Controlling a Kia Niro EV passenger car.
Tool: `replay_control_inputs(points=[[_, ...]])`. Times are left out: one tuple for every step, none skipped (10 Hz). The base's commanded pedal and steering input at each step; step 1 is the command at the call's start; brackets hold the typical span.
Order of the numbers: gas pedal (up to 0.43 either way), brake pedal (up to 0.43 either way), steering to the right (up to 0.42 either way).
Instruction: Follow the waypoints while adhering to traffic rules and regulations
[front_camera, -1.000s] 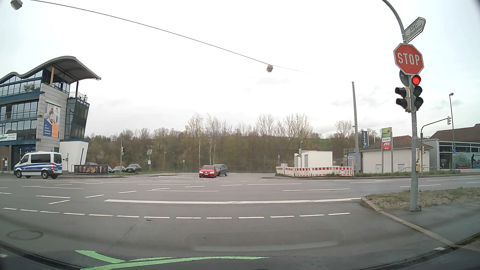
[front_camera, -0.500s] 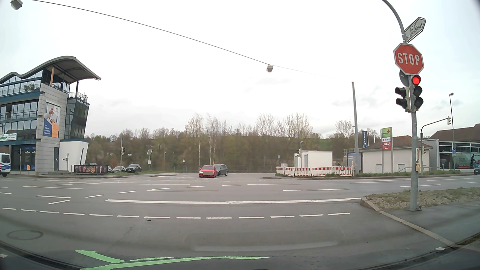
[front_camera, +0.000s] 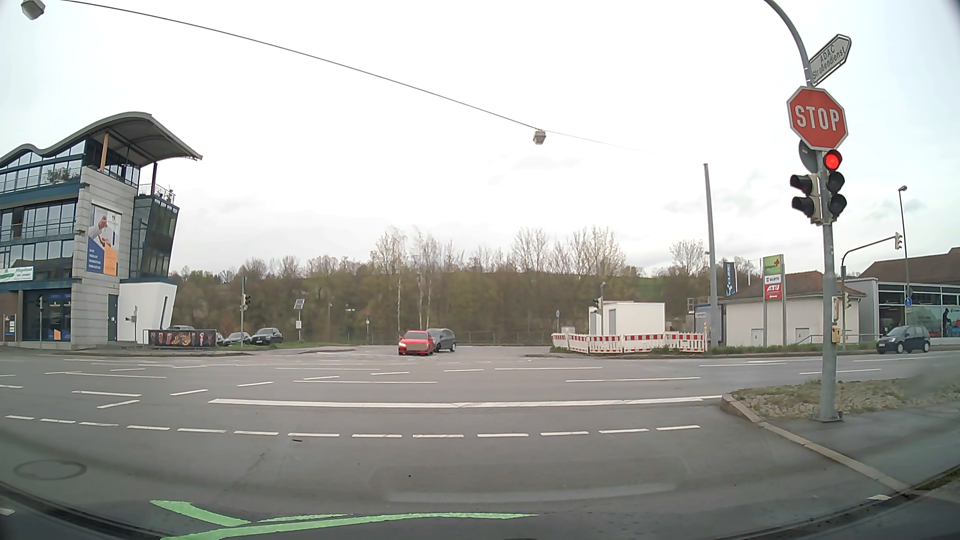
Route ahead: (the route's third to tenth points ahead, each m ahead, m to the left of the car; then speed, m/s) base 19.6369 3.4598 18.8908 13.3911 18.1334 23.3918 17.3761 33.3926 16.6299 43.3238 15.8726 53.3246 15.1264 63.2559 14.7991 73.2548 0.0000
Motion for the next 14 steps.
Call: replay_control_inputs(points=[[0.0,0.409,-0.073],[0.0,0.409,-0.073],[0.0,0.402,-0.073],[0.0,0.402,-0.073],[0.0,0.402,-0.073],[0.0,0.402,-0.073],[0.0,0.409,-0.073],[0.0,0.402,-0.073],[0.0,0.409,-0.073],[0.0,0.409,-0.073],[0.0,0.409,-0.073],[0.0,0.409,-0.073],[0.0,0.402,-0.073],[0.0,0.409,-0.073]])
